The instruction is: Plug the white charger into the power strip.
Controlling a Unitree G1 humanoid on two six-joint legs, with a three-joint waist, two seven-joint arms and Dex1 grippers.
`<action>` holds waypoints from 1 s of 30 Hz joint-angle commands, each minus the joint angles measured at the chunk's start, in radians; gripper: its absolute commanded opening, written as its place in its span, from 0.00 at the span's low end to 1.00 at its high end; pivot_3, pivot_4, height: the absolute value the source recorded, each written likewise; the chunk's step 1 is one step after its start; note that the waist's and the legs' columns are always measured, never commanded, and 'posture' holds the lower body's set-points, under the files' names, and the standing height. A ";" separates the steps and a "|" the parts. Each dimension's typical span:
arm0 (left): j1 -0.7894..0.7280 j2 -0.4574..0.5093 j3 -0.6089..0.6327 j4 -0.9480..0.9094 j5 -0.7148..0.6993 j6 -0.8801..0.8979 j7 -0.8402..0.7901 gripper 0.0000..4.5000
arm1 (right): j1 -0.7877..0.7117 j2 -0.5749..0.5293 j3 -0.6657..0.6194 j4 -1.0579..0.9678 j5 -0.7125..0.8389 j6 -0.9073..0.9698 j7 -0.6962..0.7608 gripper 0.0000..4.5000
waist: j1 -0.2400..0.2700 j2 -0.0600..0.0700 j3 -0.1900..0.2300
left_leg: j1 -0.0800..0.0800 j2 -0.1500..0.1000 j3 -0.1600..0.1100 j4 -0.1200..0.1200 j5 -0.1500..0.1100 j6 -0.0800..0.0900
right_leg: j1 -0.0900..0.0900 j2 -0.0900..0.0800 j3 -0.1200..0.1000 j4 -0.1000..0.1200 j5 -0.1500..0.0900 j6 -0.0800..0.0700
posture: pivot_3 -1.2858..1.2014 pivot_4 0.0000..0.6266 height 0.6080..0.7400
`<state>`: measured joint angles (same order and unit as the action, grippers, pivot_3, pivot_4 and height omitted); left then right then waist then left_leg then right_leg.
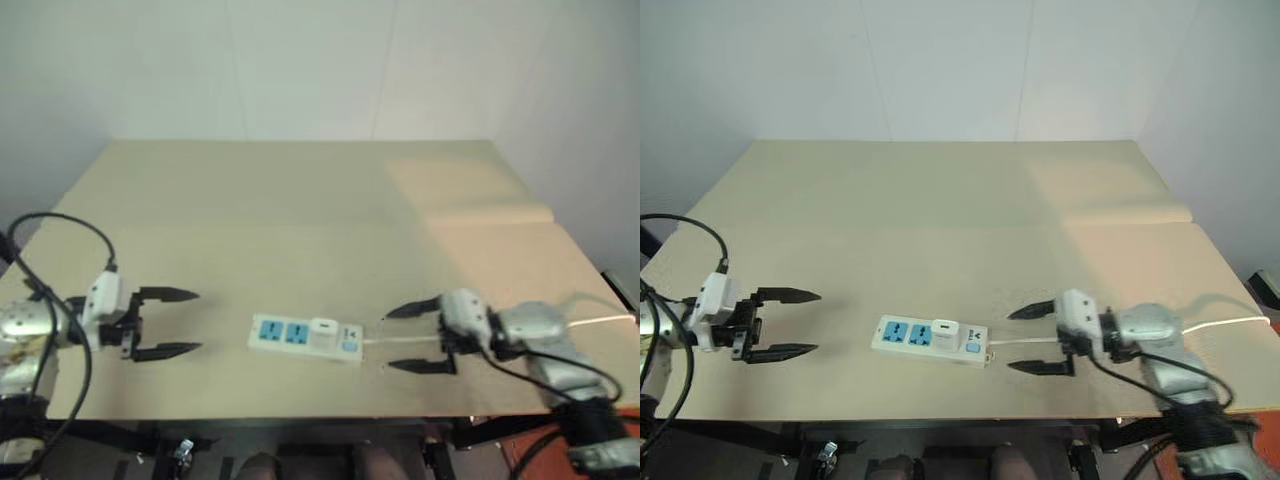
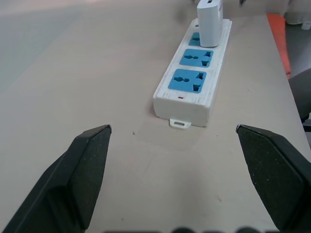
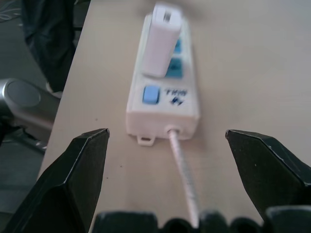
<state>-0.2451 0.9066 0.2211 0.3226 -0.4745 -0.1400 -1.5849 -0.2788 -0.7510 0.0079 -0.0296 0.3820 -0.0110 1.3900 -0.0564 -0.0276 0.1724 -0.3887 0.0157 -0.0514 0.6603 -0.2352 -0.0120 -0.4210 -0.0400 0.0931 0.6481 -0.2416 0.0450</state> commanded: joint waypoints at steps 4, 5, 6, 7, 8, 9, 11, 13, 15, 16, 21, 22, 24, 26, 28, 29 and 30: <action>0.046 0.023 0.054 -0.084 -0.025 0.034 0.033 1.00 | 0.066 -0.090 -0.096 -0.113 0.054 0.053 -0.031 0.99 | 0.004 -0.001 0.001 | 0.000 0.000 0.001 0.000 0.000 0.000 | 0.000 0.000 0.000 0.000 0.000 0.000 | 0.52 0.24 1.00; 0.047 0.024 0.055 -0.087 -0.026 0.037 0.036 1.00 | 0.075 -0.100 -0.101 -0.123 0.056 0.064 -0.035 0.99 | 0.005 -0.001 0.001 | 0.000 0.000 0.001 0.000 0.000 0.000 | 0.000 0.000 0.001 0.000 0.000 0.000 | 0.52 0.24 1.00; 0.046 0.023 0.055 -0.088 -0.026 0.040 0.038 1.00 | 0.084 -0.108 -0.104 -0.132 0.050 0.070 -0.043 0.99 | 0.006 -0.001 0.001 | 0.000 0.000 0.001 0.000 0.000 0.000 | 0.000 0.000 0.001 0.000 0.000 0.000 | 0.52 0.24 1.00; 0.046 0.022 0.055 -0.089 -0.024 0.042 0.040 1.00 | 0.093 -0.113 -0.105 -0.139 0.046 0.075 -0.051 0.99 | 0.007 -0.001 0.001 | 0.000 0.000 0.001 0.000 0.000 0.000 | -0.001 0.000 0.001 0.000 0.000 0.000 | 0.52 0.24 1.00; 0.045 0.020 0.054 -0.093 -0.023 0.044 0.044 1.00 | 0.100 -0.118 -0.106 -0.142 0.044 0.080 -0.058 0.99 | 0.009 -0.001 0.001 | 0.000 0.000 0.001 0.000 0.000 0.000 | -0.001 0.000 0.001 0.000 0.000 0.000 | 0.52 0.24 1.00; 0.044 0.019 0.051 -0.093 -0.021 0.046 0.047 1.00 | 0.109 -0.124 -0.106 -0.145 0.040 0.084 -0.066 0.99 | 0.010 -0.001 0.001 | 0.000 0.000 0.001 0.000 0.000 0.000 | -0.001 0.000 0.001 0.000 0.000 0.000 | 0.52 0.24 1.00; 0.044 0.016 0.048 -0.093 -0.019 0.046 0.050 1.00 | 0.124 -0.132 -0.109 -0.155 0.036 0.099 -0.085 0.99 | 0.012 -0.001 0.001 | 0.000 0.000 0.002 0.000 0.000 0.000 | 0.000 0.000 0.001 0.000 0.000 0.000 | 0.52 0.24 1.00; 0.047 0.011 0.047 -0.098 -0.020 0.048 0.054 1.00 | 0.134 -0.139 -0.114 -0.161 0.038 0.107 -0.096 0.99 | 0.012 -0.001 0.001 | 0.000 0.000 0.002 0.000 0.000 0.000 | 0.000 0.000 0.001 0.000 0.000 0.000 | 0.52 0.24 1.00; 0.050 0.008 0.045 -0.104 -0.021 0.052 0.059 1.00 | 0.144 -0.150 -0.121 -0.163 0.044 0.106 -0.098 0.99 | 0.012 -0.001 0.001 | 0.000 0.000 0.002 0.000 0.000 0.000 | 0.000 0.000 0.001 0.000 0.000 0.000 | 0.52 0.24 1.00; 0.055 0.008 0.046 -0.106 -0.026 0.061 0.057 1.00 | 0.151 -0.158 -0.130 -0.168 0.053 0.120 -0.100 0.99 | 0.012 -0.001 0.001 | 0.000 0.000 0.002 0.000 0.000 0.000 | 0.000 0.000 0.001 0.000 0.000 0.000 | 0.52 0.24 1.00; 0.082 0.000 0.053 -0.146 -0.043 0.101 0.072 1.00 | 0.174 -0.180 -0.171 -0.166 0.058 0.115 -0.102 0.99 | 0.012 -0.001 0.001 | -0.001 0.000 0.002 0.000 0.000 0.000 | 0.000 0.000 0.001 0.000 0.000 0.000 | 0.52 0.24 1.00; 0.087 -0.007 0.059 -0.150 -0.049 0.096 0.075 1.00 | 0.176 -0.180 -0.178 -0.166 0.051 0.111 -0.108 0.99 | 0.012 -0.001 0.001 | 0.000 0.000 0.002 0.000 0.000 0.000 | 0.000 0.000 0.001 0.000 0.000 0.000 | 0.52 0.24 1.00; 0.097 -0.018 0.066 -0.166 -0.063 0.101 0.088 1.00 | 0.179 -0.185 -0.189 -0.161 0.048 0.108 -0.105 0.99 | 0.011 -0.001 0.001 | 0.000 0.000 0.002 0.000 0.000 0.000 | 0.000 0.000 0.001 0.000 0.000 0.000 | 0.52 0.24 1.00; 0.105 -0.023 0.065 -0.187 -0.068 0.112 0.100 1.00 | 0.180 -0.195 -0.202 -0.150 0.053 0.106 -0.092 0.99 | 0.012 -0.001 0.001 | 0.000 0.000 0.002 0.000 0.000 0.000 | 0.000 0.000 0.001 0.000 0.000 0.000 | 0.52 0.24 1.00; 0.103 -0.022 0.059 -0.189 -0.074 0.121 0.089 1.00 | 0.176 -0.208 -0.213 -0.153 0.060 0.118 -0.085 0.99 | 0.012 -0.001 0.001 | 0.000 0.000 0.002 0.000 0.000 0.000 | 0.000 0.000 0.001 0.000 0.000 0.000 | 0.52 0.24 1.00; 0.098 -0.021 0.056 -0.188 -0.075 0.125 0.083 1.00 | 0.172 -0.214 -0.217 -0.156 0.063 0.125 -0.083 0.99 | 0.012 -0.001 0.001 | 0.000 0.000 0.002 0.000 0.000 0.000 | 0.000 0.000 0.001 0.000 0.000 0.000 | 0.52 0.24 1.00; 0.091 -0.019 0.054 -0.193 -0.077 0.135 0.084 1.00 | 0.164 -0.222 -0.221 -0.154 0.067 0.131 -0.077 0.99 | 0.012 -0.001 0.001 | 0.000 0.000 0.002 0.000 0.000 0.000 | 0.000 0.000 0.001 0.000 0.000 0.000 | 0.52 0.24 1.00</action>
<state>-0.1420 0.8767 0.2532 0.1617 -0.5222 -0.0148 -1.4981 -0.1010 -0.9534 -0.1721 -0.1662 0.4178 0.1128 1.3058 -0.0441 -0.0287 0.1734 -0.3891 0.0156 -0.0492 0.6604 -0.2352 -0.0120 -0.4212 -0.0398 0.0945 0.6477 -0.2417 0.0448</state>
